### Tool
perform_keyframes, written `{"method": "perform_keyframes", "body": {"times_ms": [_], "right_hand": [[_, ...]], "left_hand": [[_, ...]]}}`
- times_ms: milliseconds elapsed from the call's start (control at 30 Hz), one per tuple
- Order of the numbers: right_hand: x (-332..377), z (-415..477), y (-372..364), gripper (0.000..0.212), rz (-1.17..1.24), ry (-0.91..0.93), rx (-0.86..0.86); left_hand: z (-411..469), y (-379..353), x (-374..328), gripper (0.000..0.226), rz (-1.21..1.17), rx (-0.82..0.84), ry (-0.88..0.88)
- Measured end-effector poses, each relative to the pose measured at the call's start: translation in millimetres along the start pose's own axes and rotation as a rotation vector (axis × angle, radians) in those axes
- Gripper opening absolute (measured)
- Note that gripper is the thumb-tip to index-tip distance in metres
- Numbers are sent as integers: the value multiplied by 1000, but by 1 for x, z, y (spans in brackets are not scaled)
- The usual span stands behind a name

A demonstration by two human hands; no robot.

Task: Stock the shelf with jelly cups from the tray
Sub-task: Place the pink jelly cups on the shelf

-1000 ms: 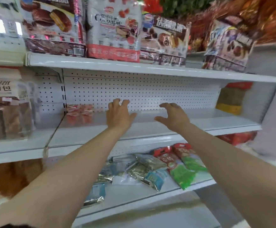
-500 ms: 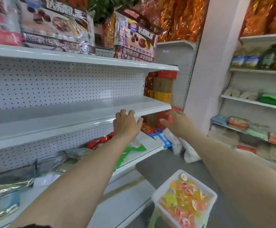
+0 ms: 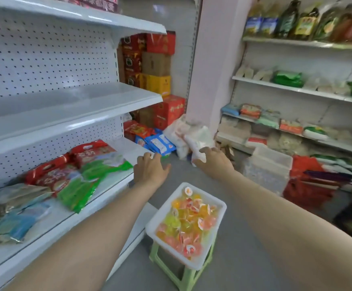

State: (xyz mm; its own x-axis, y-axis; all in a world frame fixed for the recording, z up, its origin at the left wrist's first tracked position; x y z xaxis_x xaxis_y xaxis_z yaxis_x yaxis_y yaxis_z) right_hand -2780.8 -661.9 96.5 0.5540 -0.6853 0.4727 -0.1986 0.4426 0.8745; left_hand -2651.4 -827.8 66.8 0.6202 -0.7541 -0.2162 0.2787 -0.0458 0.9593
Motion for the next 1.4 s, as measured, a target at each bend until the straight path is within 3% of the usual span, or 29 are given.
{"method": "perform_keyframes", "body": {"times_ms": [400, 767, 1033, 1267, 1400], "right_hand": [[-161, 102, -154, 60, -49, -329, 266], [-257, 65, -320, 56, 148, -644, 614], [-263, 30, -398, 47, 319, -719, 787], [-267, 24, -426, 55, 217, -661, 837], [-269, 20, -433, 61, 255, -673, 853]], "left_hand": [[107, -230, -44, 50, 26, 377, -113], [65, -416, -21, 51, 50, 848, -148], [24, -477, 17, 38, -23, 1085, -121], [22, -506, 29, 38, -54, 1106, -106], [21, -514, 31, 25, -47, 1117, -102]]}}
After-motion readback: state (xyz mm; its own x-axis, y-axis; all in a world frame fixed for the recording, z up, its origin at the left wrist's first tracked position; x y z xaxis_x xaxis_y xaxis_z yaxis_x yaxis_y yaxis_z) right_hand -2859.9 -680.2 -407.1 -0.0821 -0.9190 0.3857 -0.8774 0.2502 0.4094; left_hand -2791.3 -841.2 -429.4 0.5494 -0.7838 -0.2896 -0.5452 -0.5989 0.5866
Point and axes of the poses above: each hand's wrist, its own z-axis towards the middle knuckle, its own y-axis out of the back of the hand, x = y × z, the point moved 7 cm from there along z, towards the middle knuckle, and after that the axes turned 9 degrees about z, right-handed, at the moved point
